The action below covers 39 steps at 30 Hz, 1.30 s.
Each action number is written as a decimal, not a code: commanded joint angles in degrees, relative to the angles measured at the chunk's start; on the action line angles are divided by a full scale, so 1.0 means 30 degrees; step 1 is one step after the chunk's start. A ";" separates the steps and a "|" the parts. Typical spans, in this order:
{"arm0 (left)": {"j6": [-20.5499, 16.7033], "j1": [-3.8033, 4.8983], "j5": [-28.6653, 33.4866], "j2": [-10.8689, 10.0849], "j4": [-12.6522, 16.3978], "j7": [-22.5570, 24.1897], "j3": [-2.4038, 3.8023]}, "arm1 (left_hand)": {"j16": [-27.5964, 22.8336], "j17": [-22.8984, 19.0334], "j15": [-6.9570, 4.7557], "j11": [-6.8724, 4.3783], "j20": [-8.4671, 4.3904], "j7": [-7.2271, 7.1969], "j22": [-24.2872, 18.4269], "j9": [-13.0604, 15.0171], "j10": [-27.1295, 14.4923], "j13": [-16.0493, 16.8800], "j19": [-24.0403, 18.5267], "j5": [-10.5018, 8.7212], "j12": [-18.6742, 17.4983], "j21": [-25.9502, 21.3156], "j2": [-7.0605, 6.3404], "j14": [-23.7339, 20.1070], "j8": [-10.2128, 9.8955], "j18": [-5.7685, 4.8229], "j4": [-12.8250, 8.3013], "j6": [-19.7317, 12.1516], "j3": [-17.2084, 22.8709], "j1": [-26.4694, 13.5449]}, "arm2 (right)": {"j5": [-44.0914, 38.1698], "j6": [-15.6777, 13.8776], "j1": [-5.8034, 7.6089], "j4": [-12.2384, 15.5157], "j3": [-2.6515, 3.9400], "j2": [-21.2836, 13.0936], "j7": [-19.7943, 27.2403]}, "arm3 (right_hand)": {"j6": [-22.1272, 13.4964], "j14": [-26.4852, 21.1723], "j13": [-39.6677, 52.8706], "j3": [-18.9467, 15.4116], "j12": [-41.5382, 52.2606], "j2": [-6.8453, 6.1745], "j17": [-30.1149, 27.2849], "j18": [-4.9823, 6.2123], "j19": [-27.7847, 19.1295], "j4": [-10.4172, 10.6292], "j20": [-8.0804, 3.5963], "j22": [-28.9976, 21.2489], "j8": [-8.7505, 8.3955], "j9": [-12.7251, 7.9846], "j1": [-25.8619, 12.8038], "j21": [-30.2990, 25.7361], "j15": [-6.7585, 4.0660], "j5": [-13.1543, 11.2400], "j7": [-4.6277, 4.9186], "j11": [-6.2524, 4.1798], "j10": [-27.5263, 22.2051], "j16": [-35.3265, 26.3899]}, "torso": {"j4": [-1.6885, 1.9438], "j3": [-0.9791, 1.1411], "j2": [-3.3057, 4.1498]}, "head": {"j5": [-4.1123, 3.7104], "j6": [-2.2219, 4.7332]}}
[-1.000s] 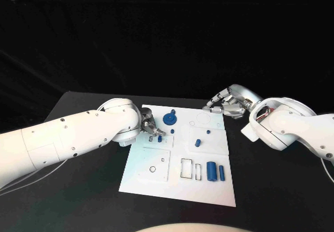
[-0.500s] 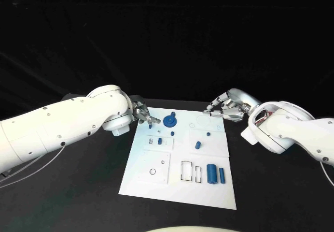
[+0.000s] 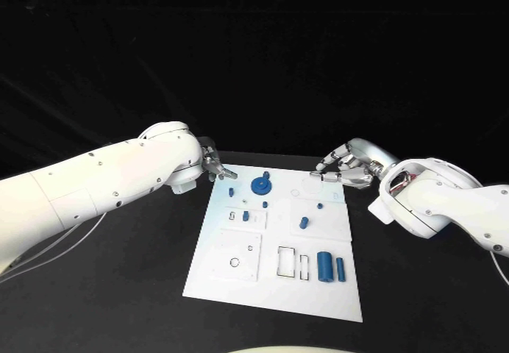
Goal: Assemble the parts on the task board
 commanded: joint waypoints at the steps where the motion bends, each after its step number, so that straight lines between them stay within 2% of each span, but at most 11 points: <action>1: 0.1191 -0.0027 -0.0568 0.0383 -0.0521 0.0605 -0.0039 | -0.0049 0.4644 0.0183 0.0027 0.0146 0.0069 0.3201 -0.0034 0.0071 -0.0026 0.0822 0.0065 0.0024 -0.0022 0.0025 0.1879 -0.0129 0.0333 -0.0005 0.0034 -0.0119 0.0194 | -0.0279 0.0076 -0.0018 0.0043 0.0000 0.0022 0.0157 | -0.0139 0.1533 0.2345 -0.0104 -0.0085 0.0079 0.3130 0.0319 -0.0146 -0.0031 0.0013 0.1615 0.0061 0.0025 0.0007 -0.0095 -0.0096 -0.0074 -0.0026 0.0001 -0.0107 -0.0112 | 0.0003 -0.0010 0.0012 | 0.0035 -0.0026; 7: 0.1511 -0.0132 -0.0518 0.0896 -0.1316 0.0699 -0.0090 | -0.0040 0.4655 0.0190 0.0038 0.0153 0.0081 0.3223 -0.0095 0.0088 -0.0012 0.0836 0.0059 0.0040 -0.0010 0.0063 0.1883 -0.0183 0.0327 0.0010 0.0050 -0.0187 0.0199 | -0.0279 0.0011 -0.0019 0.0068 0.0000 0.0029 0.0178 | -0.0139 0.1526 0.2317 -0.0104 -0.0108 0.0089 0.3104 0.0326 -0.0161 -0.0031 0.0013 0.1598 0.0063 0.0026 0.0011 -0.0126 -0.0097 -0.0068 -0.0026 0.0001 -0.0130 -0.0127 | -0.0007 -0.0012 0.0016 | 0.0058 0.0008; 15: 0.2287 -0.0252 -0.0413 0.1455 -0.2260 0.0654 -0.0106 | 0.0035 0.4745 0.0196 0.0044 0.0157 0.0087 0.3326 -0.0131 0.0143 0.0102 0.0904 0.0057 0.0136 0.0055 0.0089 0.1914 -0.0215 0.0301 0.0014 0.0062 -0.0233 0.0190 | -0.0279 -0.0057 -0.0019 0.0146 0.0000 0.0053 0.0202 | -0.0139 0.1526 0.2317 -0.0104 -0.0108 0.0089 0.3104 0.0326 -0.0161 -0.0031 0.0013 0.1598 0.0063 0.0026 0.0011 -0.0126 -0.0097 -0.0068 -0.0026 0.0001 -0.0130 -0.0127 | -0.0002 0.0005 -0.0007 | 0.0048 -0.0115; 25: 0.2470 -0.0365 -0.0176 0.1752 -0.2491 0.0386 -0.0144 | 0.0072 0.4788 0.0206 0.0049 0.0168 0.0091 0.3362 -0.0205 0.0240 0.0257 0.0928 0.0063 0.0286 0.0077 0.0205 0.1929 -0.0271 0.0292 0.0015 0.0109 -0.0299 0.0192 | -0.0277 -0.0056 -0.0019 0.0210 0.0000 0.0069 0.0199 | -0.0139 0.1526 0.2317 -0.0104 -0.0108 0.0089 0.3104 0.0326 -0.0161 -0.0031 0.0013 0.1598 0.0063 0.0026 0.0011 -0.0126 -0.0097 -0.0068 -0.0026 0.0001 -0.0130 -0.0127 | 0.0004 0.0003 -0.0014 | -0.0006 -0.0178; 31: 0.2824 -0.0422 -0.0232 0.1899 -0.2636 0.0326 -0.0182 | 0.0066 0.4780 0.0215 0.0053 0.0184 0.0094 0.3344 -0.0354 0.0246 0.0203 0.0916 0.0074 0.0279 0.0061 0.0490 0.1925 -0.0389 0.0298 -0.0014 0.0191 -0.0375 0.0326 | -0.0274 -0.0099 -0.0019 0.0175 0.0000 0.0078 0.0193 | -0.0135 0.1522 0.2311 -0.0105 -0.0113 0.0128 0.3087 0.0333 -0.0175 -0.0028 0.0013 0.1580 0.0070 0.0029 0.0016 -0.0164 -0.0098 -0.0043 -0.0028 -0.0002 -0.0134 -0.0140 | 0.0014 -0.0005 -0.0027 | 0.0000 -0.0235; 39: 0.3094 -0.0465 -0.0028 0.2039 -0.2778 0.0445 -0.0194 | 0.0086 0.4804 0.0218 0.0053 0.0191 0.0094 0.3365 -0.0431 0.0251 0.0195 0.0928 0.0077 0.0290 0.0072 0.0632 0.1933 -0.0448 0.0293 -0.0030 0.0243 -0.0398 0.0487 | -0.0272 -0.0105 -0.0019 0.0167 0.0000 0.0117 0.0187 | -0.0135 0.1523 0.2316 -0.0104 -0.0109 0.0133 0.3088 0.0333 -0.0174 -0.0027 0.0013 0.1581 0.0071 0.0029 0.0017 -0.0162 -0.0098 -0.0039 -0.0028 -0.0002 -0.0130 -0.0139 | -0.0001 0.0002 -0.0026 | -0.0007 -0.0251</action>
